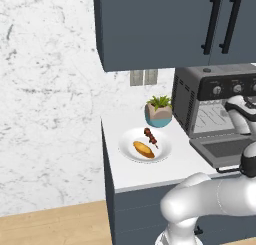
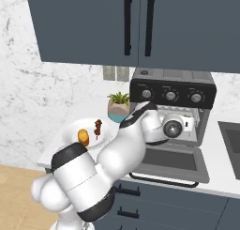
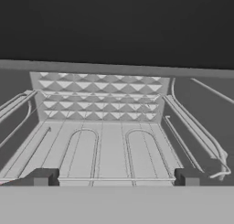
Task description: Pick up the kebab skewer and baguette bread, and place them inside the toaster oven. Close the toaster oven door and start by setting the timer.
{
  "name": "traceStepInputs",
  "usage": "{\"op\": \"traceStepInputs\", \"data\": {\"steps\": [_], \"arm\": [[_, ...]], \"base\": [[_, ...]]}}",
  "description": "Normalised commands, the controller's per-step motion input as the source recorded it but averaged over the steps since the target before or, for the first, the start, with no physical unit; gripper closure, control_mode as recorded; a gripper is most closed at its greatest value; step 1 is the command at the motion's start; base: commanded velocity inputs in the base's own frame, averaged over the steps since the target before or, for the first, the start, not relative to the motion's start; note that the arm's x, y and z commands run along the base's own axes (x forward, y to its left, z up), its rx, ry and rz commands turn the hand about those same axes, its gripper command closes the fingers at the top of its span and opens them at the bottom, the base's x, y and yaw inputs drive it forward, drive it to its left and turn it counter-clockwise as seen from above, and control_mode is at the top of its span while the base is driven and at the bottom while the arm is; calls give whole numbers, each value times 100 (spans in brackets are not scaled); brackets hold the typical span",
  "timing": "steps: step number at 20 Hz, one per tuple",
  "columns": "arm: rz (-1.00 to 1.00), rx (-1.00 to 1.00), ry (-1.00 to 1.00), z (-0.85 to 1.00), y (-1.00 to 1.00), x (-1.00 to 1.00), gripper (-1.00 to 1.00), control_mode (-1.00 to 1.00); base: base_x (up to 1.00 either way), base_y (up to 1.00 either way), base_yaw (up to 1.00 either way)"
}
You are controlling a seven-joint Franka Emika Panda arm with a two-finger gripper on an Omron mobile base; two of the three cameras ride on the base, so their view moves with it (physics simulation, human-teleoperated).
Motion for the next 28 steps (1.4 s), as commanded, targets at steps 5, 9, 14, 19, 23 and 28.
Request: {"op": "traceStepInputs", "data": {"steps": [5, 9, 14, 19, 23, 28], "arm": [[-1, 7, -6, -9, 0, 2, -100, -100], [0, 0, -10, 0, 1, 3, -100, -100], [0, 0, -4, 0, 4, 16, -100, -100], [0, 0, -1, -4, 1, 18, -100, -100], [0, 0, 0, -14, 0, 18, -100, -100], [0, 0, 0, -20, 0, 26, -100, -100]], "base": [[0, 0, 0], [0, 0, 0], [0, 0, 0], [0, 0, 0], [0, 0, 0], [0, 0, 0]]}}
